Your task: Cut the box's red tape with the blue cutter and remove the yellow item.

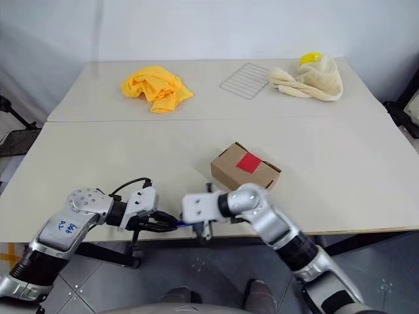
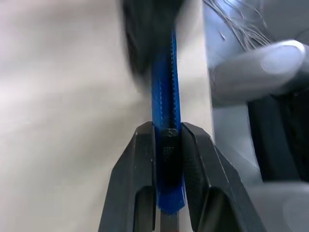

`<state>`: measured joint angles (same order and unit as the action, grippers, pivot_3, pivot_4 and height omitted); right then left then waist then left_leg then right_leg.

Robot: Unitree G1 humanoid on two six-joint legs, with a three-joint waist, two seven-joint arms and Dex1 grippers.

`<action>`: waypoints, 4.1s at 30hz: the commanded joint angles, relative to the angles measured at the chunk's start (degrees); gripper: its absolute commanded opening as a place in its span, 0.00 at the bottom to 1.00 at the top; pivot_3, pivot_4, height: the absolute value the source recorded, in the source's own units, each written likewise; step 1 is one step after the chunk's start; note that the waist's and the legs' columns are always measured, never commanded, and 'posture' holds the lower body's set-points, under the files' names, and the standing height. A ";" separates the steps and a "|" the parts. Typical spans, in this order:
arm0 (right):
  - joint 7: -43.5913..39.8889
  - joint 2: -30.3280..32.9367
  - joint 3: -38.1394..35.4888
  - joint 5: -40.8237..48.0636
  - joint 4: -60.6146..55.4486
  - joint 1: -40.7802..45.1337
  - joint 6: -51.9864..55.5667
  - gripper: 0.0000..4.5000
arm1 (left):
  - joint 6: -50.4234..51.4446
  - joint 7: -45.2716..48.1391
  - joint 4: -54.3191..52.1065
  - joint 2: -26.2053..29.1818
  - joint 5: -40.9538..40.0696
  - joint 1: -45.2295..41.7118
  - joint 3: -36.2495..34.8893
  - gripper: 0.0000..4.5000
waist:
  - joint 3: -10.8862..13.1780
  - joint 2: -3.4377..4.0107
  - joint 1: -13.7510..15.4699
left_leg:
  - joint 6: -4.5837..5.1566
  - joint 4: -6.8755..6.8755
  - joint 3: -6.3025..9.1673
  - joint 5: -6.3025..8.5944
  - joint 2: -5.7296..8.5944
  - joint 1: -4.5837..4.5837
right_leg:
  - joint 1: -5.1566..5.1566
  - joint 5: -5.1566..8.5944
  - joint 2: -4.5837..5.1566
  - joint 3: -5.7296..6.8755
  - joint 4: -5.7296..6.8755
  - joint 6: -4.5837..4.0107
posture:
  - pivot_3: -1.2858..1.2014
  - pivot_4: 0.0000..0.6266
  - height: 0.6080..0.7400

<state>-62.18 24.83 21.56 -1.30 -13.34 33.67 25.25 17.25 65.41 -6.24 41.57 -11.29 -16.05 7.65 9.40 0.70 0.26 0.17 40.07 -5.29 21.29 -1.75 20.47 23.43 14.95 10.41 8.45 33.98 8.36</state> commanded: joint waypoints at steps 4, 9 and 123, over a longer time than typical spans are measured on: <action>1.53 3.81 -15.02 14.11 -8.19 8.40 27.30 0.27 | -13.70 -8.22 5.81 -1.57 0.46 0.78 -9.35 0.09 | 0.04 -0.02 -0.72 | 0.00 -0.05 -0.02 0.00 -0.03 0.08 | 0.13 0.00 -0.02 0.01 0.01 -0.01 | 0.52 0.24 1.00; 2.96 4.59 -20.29 22.56 -2.92 19.83 44.50 0.64 | -27.95 -10.00 10.92 -4.92 -1.19 -0.77 -13.03 0.09 | 0.07 0.02 -1.12 | -0.02 -0.12 -0.05 0.01 -0.03 0.17 | 0.24 0.00 -0.01 0.03 -0.04 -0.01 | 0.52 0.24 1.00; 26.28 21.63 -36.45 41.04 -11.32 6.78 46.89 0.04 | 34.15 -13.93 24.72 -24.60 -6.85 -41.44 7.85 0.00 | 0.27 -0.39 0.09 | -0.04 0.02 0.03 0.05 0.02 0.68 | 0.36 -0.06 0.06 0.60 -0.31 0.10 | 0.52 0.24 1.00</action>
<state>-36.24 45.86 -13.75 38.59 -22.39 40.23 72.45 51.17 51.30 18.65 17.07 -18.86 -57.05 15.09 9.67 0.32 0.35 0.13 40.09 -5.26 21.35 -1.74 21.16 23.78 14.89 10.47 9.05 33.67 8.47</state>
